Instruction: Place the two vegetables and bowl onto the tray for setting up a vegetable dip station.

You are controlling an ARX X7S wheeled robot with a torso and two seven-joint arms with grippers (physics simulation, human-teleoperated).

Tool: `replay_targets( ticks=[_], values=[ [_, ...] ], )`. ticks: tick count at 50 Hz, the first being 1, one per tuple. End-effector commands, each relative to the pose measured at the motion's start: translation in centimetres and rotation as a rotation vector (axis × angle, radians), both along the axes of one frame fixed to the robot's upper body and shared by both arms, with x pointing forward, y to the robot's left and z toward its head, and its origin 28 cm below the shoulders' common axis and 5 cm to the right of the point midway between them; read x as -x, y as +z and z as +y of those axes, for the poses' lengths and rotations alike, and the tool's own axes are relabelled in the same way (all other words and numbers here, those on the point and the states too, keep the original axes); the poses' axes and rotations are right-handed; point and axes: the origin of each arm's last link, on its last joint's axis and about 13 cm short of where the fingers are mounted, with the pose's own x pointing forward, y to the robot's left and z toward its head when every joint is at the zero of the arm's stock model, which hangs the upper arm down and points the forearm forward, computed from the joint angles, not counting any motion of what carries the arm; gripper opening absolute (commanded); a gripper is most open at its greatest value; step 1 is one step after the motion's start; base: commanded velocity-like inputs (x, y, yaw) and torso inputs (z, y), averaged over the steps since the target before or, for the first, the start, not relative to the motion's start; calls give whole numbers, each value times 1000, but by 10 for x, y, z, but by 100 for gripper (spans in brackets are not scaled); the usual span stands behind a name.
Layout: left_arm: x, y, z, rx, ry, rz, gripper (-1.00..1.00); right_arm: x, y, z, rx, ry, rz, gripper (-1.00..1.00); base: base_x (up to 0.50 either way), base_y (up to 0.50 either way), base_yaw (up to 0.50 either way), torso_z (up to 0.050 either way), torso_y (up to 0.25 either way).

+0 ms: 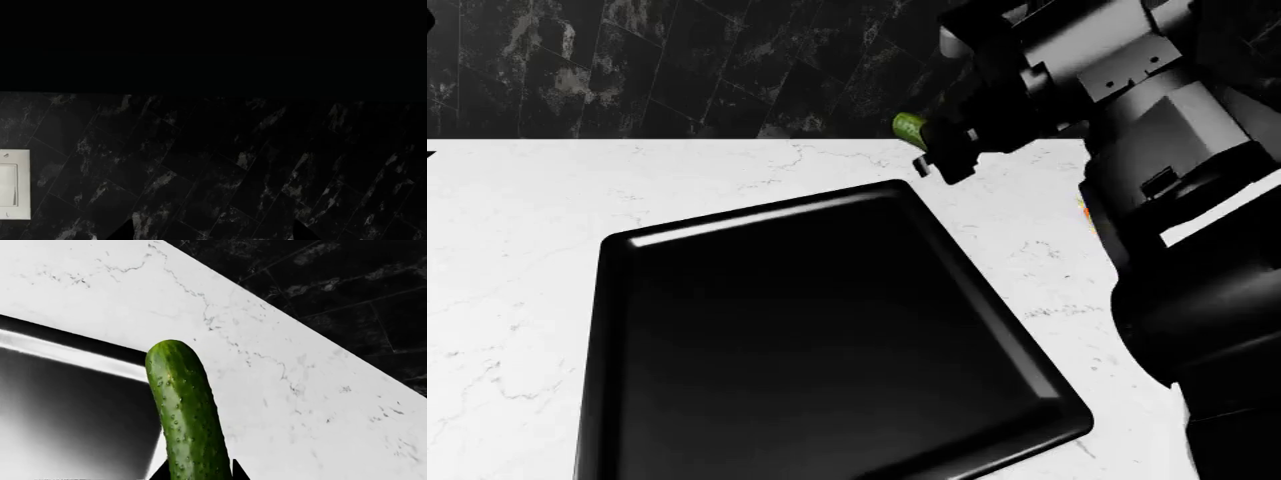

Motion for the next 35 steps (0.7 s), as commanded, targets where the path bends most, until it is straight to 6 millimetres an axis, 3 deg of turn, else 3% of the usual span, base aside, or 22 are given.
replay_targets(
  ticks=[1,35],
  values=[
    [-1,0,0,2,0,-1,100,0,-2,13,-6,61,15,-100,0,0,0,0,0],
    [0,0,0,2,-2,-2,100,-1,-16,35,23,245,89,-100,0,0,0,0,0]
  ],
)
